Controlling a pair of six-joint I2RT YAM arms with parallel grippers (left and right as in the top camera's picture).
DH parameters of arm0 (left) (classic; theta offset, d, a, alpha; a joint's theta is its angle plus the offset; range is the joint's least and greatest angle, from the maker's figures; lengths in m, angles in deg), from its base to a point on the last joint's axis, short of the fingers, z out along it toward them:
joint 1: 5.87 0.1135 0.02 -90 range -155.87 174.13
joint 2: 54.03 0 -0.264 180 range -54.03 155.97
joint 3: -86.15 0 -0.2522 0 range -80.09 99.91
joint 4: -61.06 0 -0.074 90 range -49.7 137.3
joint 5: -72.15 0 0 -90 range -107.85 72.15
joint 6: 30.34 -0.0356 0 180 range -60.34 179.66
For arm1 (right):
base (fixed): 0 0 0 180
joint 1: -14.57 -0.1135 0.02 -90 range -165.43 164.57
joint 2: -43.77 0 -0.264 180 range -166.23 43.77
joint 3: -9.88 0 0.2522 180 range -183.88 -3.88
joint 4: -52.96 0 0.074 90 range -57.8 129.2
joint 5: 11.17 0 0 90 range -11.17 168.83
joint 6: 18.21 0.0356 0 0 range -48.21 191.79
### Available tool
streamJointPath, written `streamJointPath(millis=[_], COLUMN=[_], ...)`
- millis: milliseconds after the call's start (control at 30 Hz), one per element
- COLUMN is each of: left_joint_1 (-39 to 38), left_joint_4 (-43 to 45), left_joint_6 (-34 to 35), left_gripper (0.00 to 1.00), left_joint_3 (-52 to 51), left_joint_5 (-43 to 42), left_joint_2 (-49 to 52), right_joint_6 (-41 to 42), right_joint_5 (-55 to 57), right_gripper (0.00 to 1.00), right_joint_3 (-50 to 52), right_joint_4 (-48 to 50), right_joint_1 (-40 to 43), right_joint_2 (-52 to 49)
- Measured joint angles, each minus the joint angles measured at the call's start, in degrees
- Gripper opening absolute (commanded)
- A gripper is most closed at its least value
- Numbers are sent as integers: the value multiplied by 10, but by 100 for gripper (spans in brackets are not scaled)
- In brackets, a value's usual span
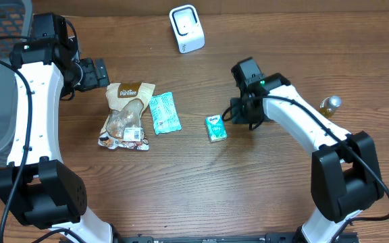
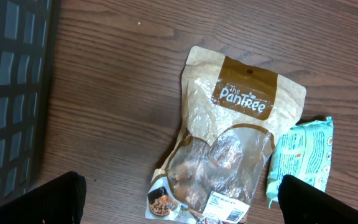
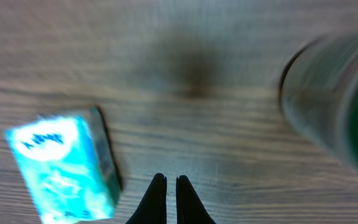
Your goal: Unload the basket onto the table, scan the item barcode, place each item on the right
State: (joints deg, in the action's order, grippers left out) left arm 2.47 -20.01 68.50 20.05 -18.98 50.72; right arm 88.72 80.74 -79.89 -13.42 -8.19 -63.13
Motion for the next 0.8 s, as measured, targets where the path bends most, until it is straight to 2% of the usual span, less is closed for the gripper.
streamJointPath(millis=[167,333,467,533,700,800], left_joint_1=[0,0,0,0,0,0], left_joint_4=[0,0,0,0,0,0], left_joint_6=[0,0,0,0,0,0], left_gripper=[99,100,100,100,99,100], left_joint_3=[0,0,0,0,0,0], left_joint_5=[0,0,0,0,0,0], left_joint_2=[0,0,0,0,0,0], right_joint_6=[5,10,14,29,32,24], right_joint_5=[-35,-116,-172,-206,-226,-232], right_gripper=[4,4,4,8,8,5], right_joint_3=[50,79,80,80,78,54], right_joint_4=[32,66,84,88,120,80], right_joint_1=[-6,-21,-48,-78,-115,-115], right_joint_2=[0,0,0,0,0,0])
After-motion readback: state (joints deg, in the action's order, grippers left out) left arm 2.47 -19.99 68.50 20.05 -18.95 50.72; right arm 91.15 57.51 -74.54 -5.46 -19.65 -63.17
